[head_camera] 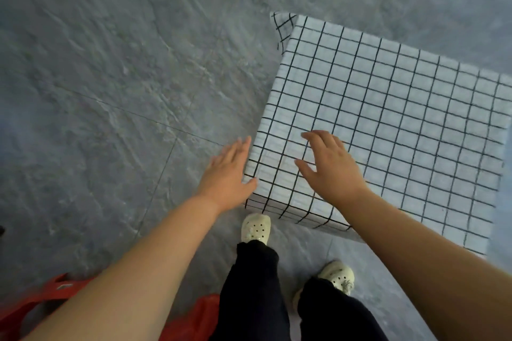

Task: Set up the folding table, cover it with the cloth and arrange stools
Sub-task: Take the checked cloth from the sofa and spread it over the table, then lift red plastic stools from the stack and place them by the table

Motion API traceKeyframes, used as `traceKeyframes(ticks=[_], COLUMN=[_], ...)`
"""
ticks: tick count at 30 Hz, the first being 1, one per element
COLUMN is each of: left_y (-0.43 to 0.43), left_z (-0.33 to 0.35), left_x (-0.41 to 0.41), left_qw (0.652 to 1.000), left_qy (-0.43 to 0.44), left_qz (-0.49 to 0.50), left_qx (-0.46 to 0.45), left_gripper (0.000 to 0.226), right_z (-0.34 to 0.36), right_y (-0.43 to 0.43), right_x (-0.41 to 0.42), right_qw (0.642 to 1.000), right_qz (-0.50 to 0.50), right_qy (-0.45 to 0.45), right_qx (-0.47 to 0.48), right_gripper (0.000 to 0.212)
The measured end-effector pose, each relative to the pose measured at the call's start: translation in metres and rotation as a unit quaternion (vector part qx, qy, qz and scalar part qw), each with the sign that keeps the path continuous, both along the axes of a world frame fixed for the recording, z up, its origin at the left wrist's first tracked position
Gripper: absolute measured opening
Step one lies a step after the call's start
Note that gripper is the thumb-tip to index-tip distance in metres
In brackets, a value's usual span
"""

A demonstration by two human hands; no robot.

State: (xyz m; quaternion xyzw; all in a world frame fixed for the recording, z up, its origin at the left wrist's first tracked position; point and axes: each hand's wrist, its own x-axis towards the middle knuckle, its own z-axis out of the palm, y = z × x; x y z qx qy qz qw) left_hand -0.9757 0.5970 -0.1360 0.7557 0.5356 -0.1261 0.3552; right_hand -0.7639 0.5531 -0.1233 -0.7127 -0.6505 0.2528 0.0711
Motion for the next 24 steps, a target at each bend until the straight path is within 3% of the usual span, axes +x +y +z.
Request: traceKeyframes(ticks=[7,13,19,24], left_y=[-0.013,-0.074,-0.136,-0.186], left_z=[0.192,0.308,0.381,0.410], left_x=[0.093,0.188,0.250,0.255], left_qw=[0.973,0.926,0.865,0.777], left_qy=[-0.050,-0.140,-0.204,-0.230], left_qz=[-0.082,-0.178,-0.352,-0.513], left_qx=[0.211,0.303,0.294,0.282], left_gripper=[0.076,0.072,0.076,0.078], right_z=[0.180,0.293,0.355,0.351], right_y=[-0.052,-0.162,-0.280,-0.379], right_x=[0.068,0.121,0.135,0.075], right_qw=[0.987,0.946,0.852,0.728], right_qz=[-0.099,-0.230,-0.438,-0.629], right_qy=[-0.020,-0.106,-0.184,-0.195], right_qx=[0.121,0.204,0.222,0.187], right_gripper=[0.057,0.063,0.074,0.077])
